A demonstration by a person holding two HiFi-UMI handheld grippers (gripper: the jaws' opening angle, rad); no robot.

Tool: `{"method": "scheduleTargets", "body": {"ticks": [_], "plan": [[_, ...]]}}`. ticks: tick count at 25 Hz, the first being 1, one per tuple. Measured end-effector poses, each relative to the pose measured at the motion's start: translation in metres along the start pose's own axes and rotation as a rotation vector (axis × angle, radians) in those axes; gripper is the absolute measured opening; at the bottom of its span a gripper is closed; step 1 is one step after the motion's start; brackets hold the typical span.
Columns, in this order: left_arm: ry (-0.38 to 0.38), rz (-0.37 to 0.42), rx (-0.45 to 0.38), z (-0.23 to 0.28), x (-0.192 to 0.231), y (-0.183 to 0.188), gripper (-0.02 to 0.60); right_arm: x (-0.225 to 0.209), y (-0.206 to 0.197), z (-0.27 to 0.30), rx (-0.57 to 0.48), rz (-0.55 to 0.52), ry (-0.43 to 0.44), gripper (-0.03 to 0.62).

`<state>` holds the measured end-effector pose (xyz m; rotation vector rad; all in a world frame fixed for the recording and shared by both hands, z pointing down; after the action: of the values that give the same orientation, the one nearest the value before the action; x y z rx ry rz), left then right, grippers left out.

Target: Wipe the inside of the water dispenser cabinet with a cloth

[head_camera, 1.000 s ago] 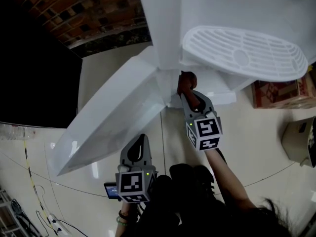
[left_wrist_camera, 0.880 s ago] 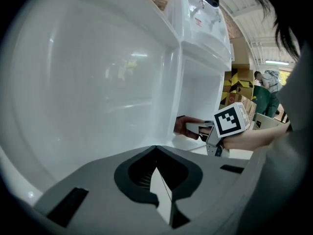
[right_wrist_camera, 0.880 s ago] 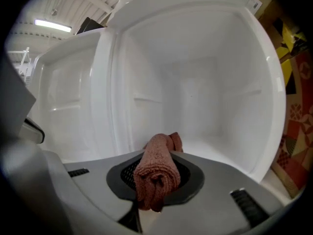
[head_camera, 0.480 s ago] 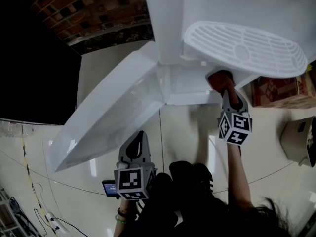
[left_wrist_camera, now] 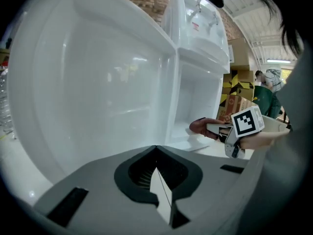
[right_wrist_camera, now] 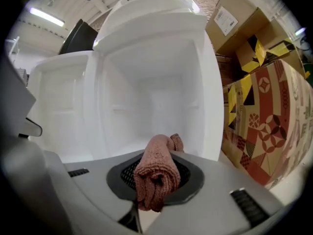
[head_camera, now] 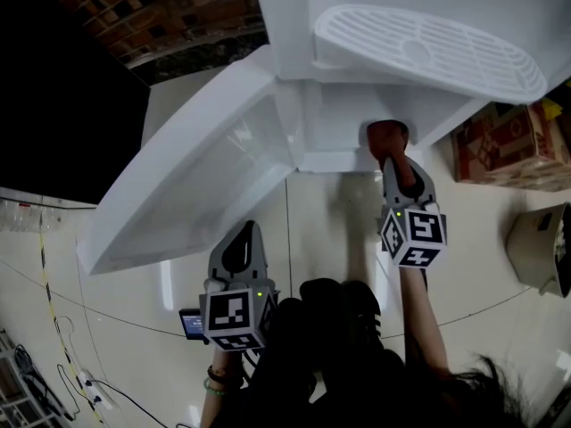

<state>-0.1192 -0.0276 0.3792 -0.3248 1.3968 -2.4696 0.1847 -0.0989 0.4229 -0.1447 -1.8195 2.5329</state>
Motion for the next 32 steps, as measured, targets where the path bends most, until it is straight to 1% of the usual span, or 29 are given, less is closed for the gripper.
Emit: {"method": "scheduleTargets", "body": {"ticks": [4, 9, 12, 17, 21, 26, 32], "plan": [[0.009, 0.014, -0.015, -0.006, -0.007, 0.001, 0.003, 0.034, 0.001, -0.020, -0.005, 0.004, 0.109, 0.074], [0.022, 0.025, -0.037, -0.015, -0.017, 0.000, 0.003, 0.055, -0.005, -0.047, -0.005, 0.005, 0.188, 0.074], [0.032, 0.027, -0.047, -0.025, -0.021, -0.003, 0.003, 0.059, -0.006, -0.064, -0.016, 0.010, 0.204, 0.074], [0.040, -0.018, -0.079, -0.035, -0.026, -0.002, 0.003, 0.071, 0.004, -0.087, -0.050, 0.022, 0.242, 0.074], [0.031, -0.020, -0.108, -0.041, -0.039, 0.004, 0.003, 0.080, 0.010, -0.102, -0.063, 0.019, 0.276, 0.074], [-0.003, -0.005, -0.102, -0.041, -0.053, 0.002, 0.003, 0.087, 0.014, -0.109, -0.066, -0.010, 0.299, 0.072], [0.004, -0.025, -0.102, -0.040, -0.048, 0.002, 0.003, 0.092, 0.018, -0.109, -0.075, -0.019, 0.308, 0.072]]}}
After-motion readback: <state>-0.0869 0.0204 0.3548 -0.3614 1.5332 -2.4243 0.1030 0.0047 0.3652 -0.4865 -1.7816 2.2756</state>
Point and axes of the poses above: the fingertips, and each gripper's own axes: z forward along the fingers, x to its left, y out of its top, the point moved 6 cm from there along -z, backward along the fingers, and after that the axes turned 1 degree about z, right-handed, at the moved point
